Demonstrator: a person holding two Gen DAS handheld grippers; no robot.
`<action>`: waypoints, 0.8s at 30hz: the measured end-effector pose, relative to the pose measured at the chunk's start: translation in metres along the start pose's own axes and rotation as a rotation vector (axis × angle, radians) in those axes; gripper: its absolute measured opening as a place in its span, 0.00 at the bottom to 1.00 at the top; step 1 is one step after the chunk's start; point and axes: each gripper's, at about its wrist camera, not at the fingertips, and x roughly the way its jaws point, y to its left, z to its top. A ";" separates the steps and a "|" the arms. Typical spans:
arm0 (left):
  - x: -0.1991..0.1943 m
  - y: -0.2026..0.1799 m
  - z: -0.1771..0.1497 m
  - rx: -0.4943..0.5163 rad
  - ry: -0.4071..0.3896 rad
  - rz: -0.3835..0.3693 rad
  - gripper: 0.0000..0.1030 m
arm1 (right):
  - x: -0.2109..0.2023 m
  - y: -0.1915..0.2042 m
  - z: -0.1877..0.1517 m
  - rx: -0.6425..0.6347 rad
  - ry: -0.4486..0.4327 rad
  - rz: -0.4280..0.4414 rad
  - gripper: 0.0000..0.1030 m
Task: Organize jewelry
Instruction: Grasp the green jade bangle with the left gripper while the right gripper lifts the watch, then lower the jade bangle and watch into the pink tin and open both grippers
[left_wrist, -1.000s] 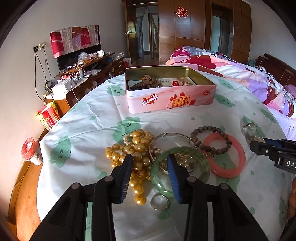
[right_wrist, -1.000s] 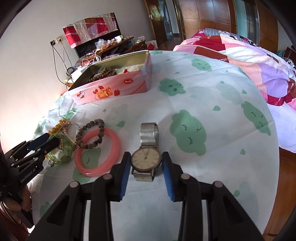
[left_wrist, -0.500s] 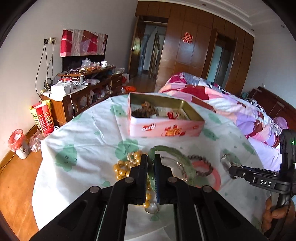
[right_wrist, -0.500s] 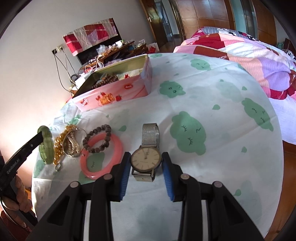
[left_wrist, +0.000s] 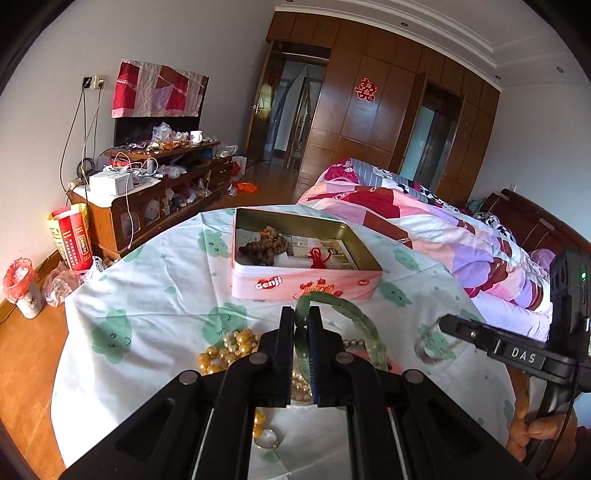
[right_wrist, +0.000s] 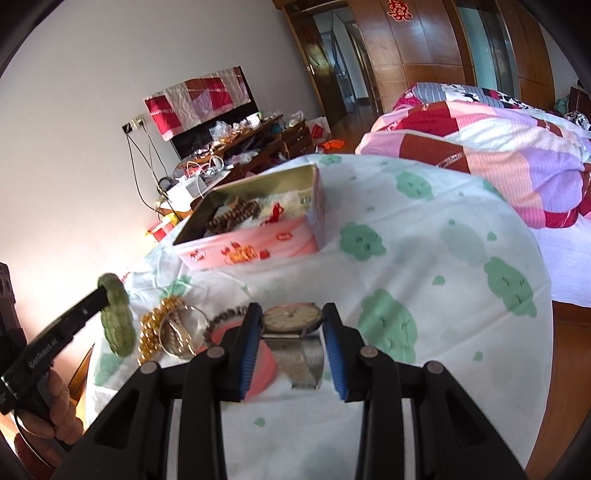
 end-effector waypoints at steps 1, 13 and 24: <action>0.001 0.000 0.002 -0.004 -0.003 0.000 0.06 | 0.000 0.002 0.004 -0.005 -0.008 0.002 0.36; 0.034 0.004 0.049 -0.022 -0.035 0.000 0.06 | 0.018 0.030 0.084 -0.103 -0.163 0.026 0.36; 0.112 0.011 0.087 -0.029 0.006 0.013 0.06 | 0.104 0.027 0.126 -0.118 -0.154 0.065 0.36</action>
